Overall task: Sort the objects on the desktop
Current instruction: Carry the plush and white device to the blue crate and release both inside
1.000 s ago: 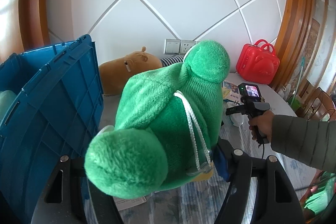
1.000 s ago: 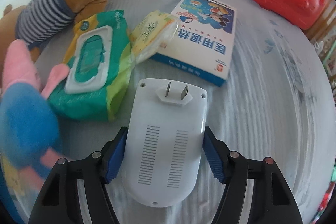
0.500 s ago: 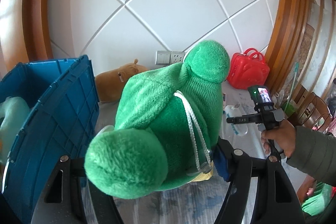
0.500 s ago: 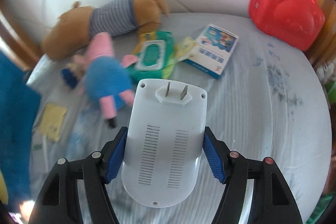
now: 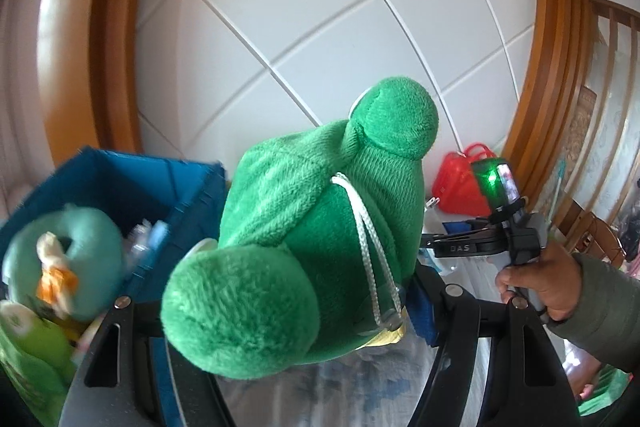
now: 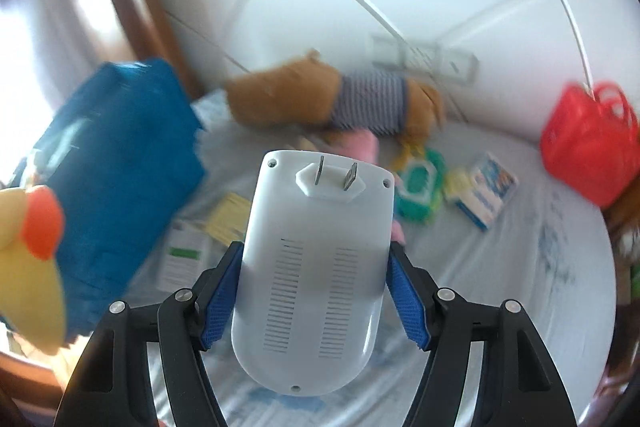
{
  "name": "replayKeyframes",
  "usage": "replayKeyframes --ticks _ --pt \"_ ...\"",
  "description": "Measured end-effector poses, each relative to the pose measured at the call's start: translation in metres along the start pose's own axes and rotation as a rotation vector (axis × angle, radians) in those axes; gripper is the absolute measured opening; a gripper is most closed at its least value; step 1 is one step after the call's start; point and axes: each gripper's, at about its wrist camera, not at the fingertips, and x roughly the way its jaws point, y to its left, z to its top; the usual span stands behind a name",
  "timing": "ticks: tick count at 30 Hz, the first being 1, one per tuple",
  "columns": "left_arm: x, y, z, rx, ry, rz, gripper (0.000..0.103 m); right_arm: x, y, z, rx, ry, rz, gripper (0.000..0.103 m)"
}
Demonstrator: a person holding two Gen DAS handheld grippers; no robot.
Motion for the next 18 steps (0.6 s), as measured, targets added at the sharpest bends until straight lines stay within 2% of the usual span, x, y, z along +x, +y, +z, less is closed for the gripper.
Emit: replayKeyframes --ticks 4,9,14,18 --pt "-0.029 0.052 0.02 -0.018 -0.029 0.026 0.069 -0.014 0.06 0.024 -0.038 -0.036 0.042 0.069" --pt "-0.065 0.123 0.04 -0.028 -0.066 0.087 0.069 -0.009 0.146 0.048 -0.084 -0.055 0.096 0.069" --pt "-0.086 0.192 0.053 -0.042 -0.094 0.146 0.069 0.002 0.225 0.074 -0.124 -0.072 0.133 0.069" --pt "-0.094 0.241 0.058 -0.053 -0.101 0.191 0.07 0.012 0.27 0.096 -0.152 -0.079 0.147 0.069"
